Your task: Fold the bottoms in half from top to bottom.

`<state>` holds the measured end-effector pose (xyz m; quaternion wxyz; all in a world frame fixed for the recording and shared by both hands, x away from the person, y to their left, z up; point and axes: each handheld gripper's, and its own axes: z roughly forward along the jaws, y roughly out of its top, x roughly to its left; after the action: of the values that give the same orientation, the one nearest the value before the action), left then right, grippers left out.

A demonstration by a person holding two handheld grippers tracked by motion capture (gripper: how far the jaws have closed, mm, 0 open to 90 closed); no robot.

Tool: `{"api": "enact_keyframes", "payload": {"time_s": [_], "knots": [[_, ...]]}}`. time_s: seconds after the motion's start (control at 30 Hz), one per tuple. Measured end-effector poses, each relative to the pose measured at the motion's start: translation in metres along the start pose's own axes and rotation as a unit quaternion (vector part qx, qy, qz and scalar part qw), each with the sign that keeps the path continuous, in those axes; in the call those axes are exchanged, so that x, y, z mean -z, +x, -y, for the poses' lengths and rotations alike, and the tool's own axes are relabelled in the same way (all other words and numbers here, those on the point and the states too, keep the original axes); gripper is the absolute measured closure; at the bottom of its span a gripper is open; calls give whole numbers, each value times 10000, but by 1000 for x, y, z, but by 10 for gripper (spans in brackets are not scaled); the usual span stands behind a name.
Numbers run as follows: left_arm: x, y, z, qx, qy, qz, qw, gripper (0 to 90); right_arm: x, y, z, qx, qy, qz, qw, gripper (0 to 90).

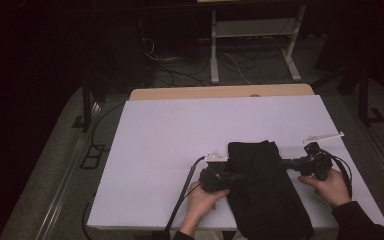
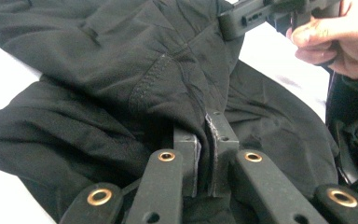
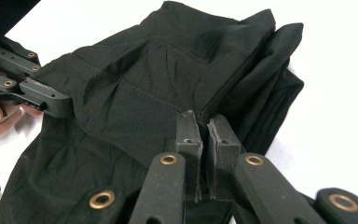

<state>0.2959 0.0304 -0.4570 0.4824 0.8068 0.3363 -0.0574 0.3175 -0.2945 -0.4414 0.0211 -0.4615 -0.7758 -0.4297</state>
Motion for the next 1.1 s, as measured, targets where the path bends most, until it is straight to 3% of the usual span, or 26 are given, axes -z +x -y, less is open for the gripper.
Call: {"api": "enact_keyframes", "payload": {"time_s": [0.3,0.37,0.4,0.43,0.5,0.53,0.83,0.87,0.97,1.03,1.1], "knots": [[-2,2,5,51,83,20,9999,836,1,-3,6,-85,55,-18,9999,781],[-2,1,5,46,86,12,10000,836,2,-3,6,-95,31,81,9999,675],[-2,1,5,47,85,17,10000,836,2,-3,6,-95,31,81,9999,675],[-3,1,5,51,86,17,9999,836,3,-3,6,-130,-15,127,9998,553],[-3,1,5,50,89,22,9999,836,3,-4,6,-136,-34,137,9998,521],[-3,1,5,52,88,24,9999,836,3,-5,6,-174,-74,154,9997,453],[-3,1,5,28,144,30,9999,836,5,-7,4,-248,-282,194,9991,328],[-4,1,6,26,145,33,9999,836,5,-7,3,-236,-309,203,9990,272],[-4,1,6,46,111,25,9999,836,4,-8,2,-259,-360,251,9987,225],[-5,0,6,35,104,15,9999,836,4,-9,-3,-289,-391,176,9987,138],[-6,0,7,41,103,17,9999,836,5,-11,-6,-242,-454,77,9986,126]]}}
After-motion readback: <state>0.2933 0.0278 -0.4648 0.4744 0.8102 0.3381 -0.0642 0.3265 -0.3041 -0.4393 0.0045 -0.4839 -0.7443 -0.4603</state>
